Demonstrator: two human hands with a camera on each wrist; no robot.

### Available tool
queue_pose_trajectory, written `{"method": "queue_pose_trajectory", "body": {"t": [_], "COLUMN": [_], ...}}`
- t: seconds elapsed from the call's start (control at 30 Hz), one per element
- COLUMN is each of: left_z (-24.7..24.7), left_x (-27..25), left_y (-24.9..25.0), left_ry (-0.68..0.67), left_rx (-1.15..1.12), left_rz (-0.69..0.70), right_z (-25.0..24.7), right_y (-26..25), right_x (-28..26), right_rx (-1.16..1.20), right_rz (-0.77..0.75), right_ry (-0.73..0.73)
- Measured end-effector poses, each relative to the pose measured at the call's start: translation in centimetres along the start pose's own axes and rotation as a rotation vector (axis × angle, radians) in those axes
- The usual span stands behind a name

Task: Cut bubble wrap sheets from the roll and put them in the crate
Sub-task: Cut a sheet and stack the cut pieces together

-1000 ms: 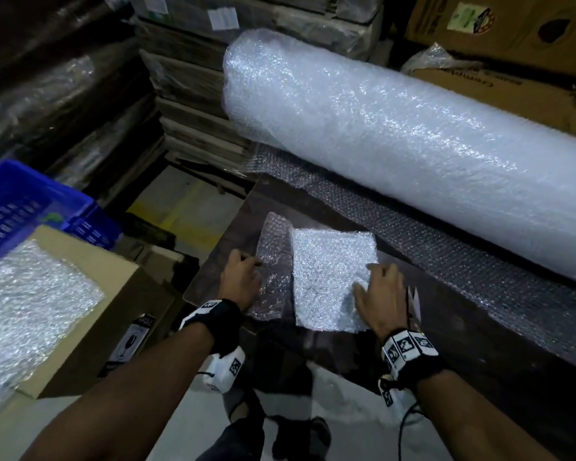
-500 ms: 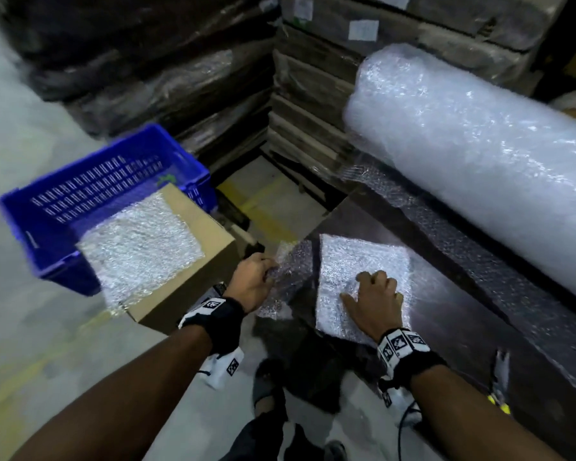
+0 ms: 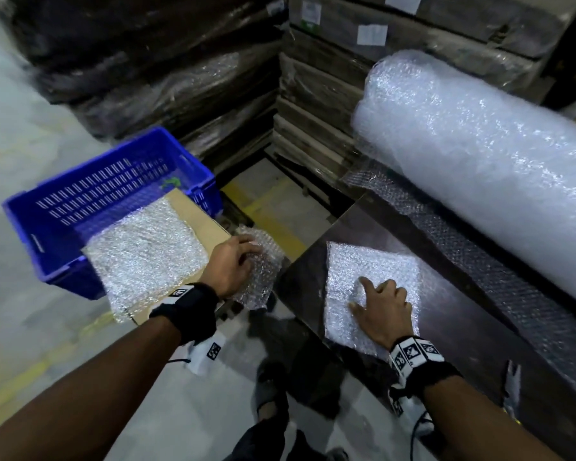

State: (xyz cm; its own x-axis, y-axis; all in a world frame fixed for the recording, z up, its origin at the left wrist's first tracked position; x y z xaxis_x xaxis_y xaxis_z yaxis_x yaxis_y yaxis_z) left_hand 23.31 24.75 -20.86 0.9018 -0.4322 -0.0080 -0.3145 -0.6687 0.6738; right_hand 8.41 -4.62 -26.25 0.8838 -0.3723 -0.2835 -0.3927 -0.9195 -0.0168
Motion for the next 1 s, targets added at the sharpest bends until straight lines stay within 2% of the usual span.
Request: {"method": "queue_pose_trajectory", "body": {"t": [0.17, 0.3, 0.37, 0.43, 0.5, 0.57, 0.73, 0.9, 1.0], "left_z": [-5.7, -9.3, -9.8, -9.4, -8.5, -7.8, -7.6, -8.4, -9.8], "left_x": [-0.5, -2.0, -2.9, -3.7, -4.4, -5.1, -5.4, -4.4, -3.5], "left_y": [-2.0, -5.2, -7.0, -9.0, -10.9, -12.2, -13.5, -13.5, -12.5], "left_ry": [0.285, 0.552, 0.632, 0.654, 0.630, 0.595, 0.520, 0.607, 0.697], "left_rx": [-0.065, -0.102, -0.106, -0.125, -0.155, -0.168, -0.077, -0.115, -0.128], "left_rz": [-0.013, -0.107, -0.158, -0.251, -0.364, -0.418, -0.402, -0.383, -0.298], "right_z": [-0.1, 0.2, 0.3, 0.4, 0.5, 0.4, 0.2, 0.1, 0.2], "right_y": [0.0, 0.0, 0.0, 0.0, -0.1, -0.1, -0.3, -0.4, -0.4], "right_x": [0.2, 0.0, 0.0, 0.0, 0.0, -0.1, -0.2, -0.2, -0.1], "right_rx": [0.001, -0.014, -0.012, -0.016, -0.031, -0.033, -0.045, -0.032, -0.039], "right_rz": [0.001, -0.012, -0.011, -0.019, -0.027, -0.025, -0.022, -0.024, -0.015], "right_ry": [-0.023, -0.018, -0.018, -0.023, -0.031, -0.038, -0.042, -0.046, -0.058]}}
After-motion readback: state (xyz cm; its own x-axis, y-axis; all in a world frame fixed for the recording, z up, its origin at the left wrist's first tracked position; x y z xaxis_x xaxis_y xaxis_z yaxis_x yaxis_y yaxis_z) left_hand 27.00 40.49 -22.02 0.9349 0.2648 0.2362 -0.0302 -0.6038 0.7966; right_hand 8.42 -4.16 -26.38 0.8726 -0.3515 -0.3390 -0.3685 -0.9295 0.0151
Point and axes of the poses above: each hand's wrist, its own x-axis towards the middle knuckle, its own z-axis out of the palm, y = z × x, the point moved 3 cm from there along x, towards the middle knuckle, and after that the axes turned 5 degrees about -x, right-handed, at the moved point
